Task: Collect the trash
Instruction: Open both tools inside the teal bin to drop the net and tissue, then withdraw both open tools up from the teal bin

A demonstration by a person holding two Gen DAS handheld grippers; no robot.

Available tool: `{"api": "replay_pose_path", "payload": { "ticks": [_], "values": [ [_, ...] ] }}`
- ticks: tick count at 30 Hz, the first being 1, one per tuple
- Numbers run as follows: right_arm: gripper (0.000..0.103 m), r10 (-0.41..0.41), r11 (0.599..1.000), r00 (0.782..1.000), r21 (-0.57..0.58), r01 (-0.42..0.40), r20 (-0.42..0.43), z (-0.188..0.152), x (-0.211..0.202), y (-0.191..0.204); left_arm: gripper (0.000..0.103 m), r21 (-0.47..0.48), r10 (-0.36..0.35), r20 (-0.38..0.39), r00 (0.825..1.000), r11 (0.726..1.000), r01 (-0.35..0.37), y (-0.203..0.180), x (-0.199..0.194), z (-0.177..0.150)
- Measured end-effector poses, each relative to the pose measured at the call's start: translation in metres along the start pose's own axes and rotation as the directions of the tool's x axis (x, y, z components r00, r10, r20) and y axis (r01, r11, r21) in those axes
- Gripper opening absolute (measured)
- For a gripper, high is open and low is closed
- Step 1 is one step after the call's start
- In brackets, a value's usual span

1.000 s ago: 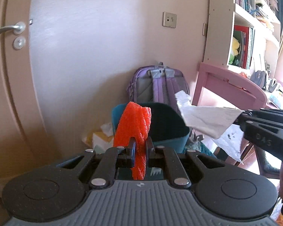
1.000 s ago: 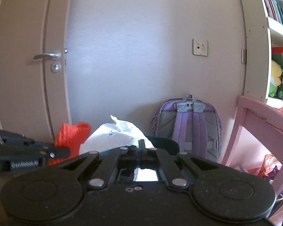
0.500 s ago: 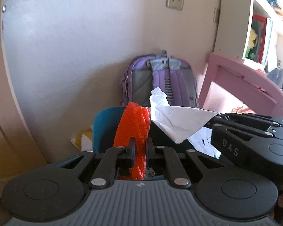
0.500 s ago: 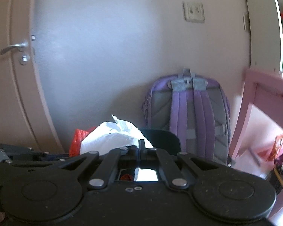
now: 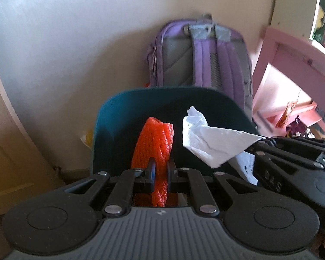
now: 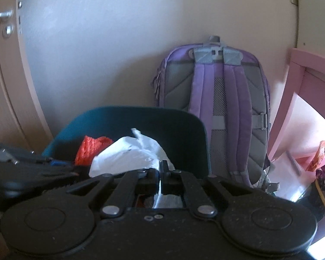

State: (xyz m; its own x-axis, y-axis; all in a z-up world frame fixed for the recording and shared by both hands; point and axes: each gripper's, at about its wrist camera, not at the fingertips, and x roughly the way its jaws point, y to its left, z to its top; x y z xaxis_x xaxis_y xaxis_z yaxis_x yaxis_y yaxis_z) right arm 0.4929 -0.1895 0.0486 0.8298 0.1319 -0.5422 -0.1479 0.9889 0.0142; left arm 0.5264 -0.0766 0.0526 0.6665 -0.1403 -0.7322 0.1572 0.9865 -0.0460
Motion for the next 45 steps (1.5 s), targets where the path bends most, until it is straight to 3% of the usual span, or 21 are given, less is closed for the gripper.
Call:
{"api": "replay_pose_path", "payload": {
  "ticks": [9, 12, 18, 20, 23, 28, 45],
  "values": [
    [0.016, -0.004, 0.999, 0.999, -0.047, 0.003, -0.034, -0.007, 0.004, -0.002, 0.010, -0.004, -0.016, -0.096, 0.995, 1.000, 0.015, 0.007, 0.030, -0.004],
    [0.025, 0.005, 0.999, 0.999, -0.037, -0.006, -0.032, -0.009, 0.001, -0.005, 0.012, -0.006, -0.022, -0.107, 0.994, 1.000, 0.021, 0.009, 0.033, -0.005],
    [0.029, -0.003, 0.999, 1.000, -0.040, 0.002, -0.022, -0.011, -0.012, -0.009, 0.038, -0.025, -0.049, -0.107, 0.993, 0.999, 0.046, 0.008, 0.032, -0.007],
    [0.029, -0.005, 0.999, 1.000, -0.032, 0.005, -0.011, -0.010, -0.020, -0.012, 0.056, -0.011, -0.046, -0.087, 0.995, 0.999, 0.045, 0.003, 0.024, -0.009],
    [0.031, 0.008, 1.000, 1.000, -0.014, -0.008, 0.000, -0.010, -0.035, -0.016, 0.070, 0.019, -0.014, -0.051, 0.999, 1.000, 0.015, -0.004, 0.010, -0.009],
    [0.041, 0.020, 1.000, 1.000, -0.013, -0.020, 0.022, -0.011, -0.066, -0.016, 0.071, 0.029, -0.013, -0.018, 1.000, 0.999, 0.014, -0.008, -0.016, -0.011],
    [0.047, 0.085, 0.994, 0.994, -0.073, -0.080, 0.064, -0.034, -0.177, 0.020, 0.074, 0.053, -0.013, 0.068, 0.998, 0.999, 0.009, -0.002, -0.138, -0.056]
  ]
}}
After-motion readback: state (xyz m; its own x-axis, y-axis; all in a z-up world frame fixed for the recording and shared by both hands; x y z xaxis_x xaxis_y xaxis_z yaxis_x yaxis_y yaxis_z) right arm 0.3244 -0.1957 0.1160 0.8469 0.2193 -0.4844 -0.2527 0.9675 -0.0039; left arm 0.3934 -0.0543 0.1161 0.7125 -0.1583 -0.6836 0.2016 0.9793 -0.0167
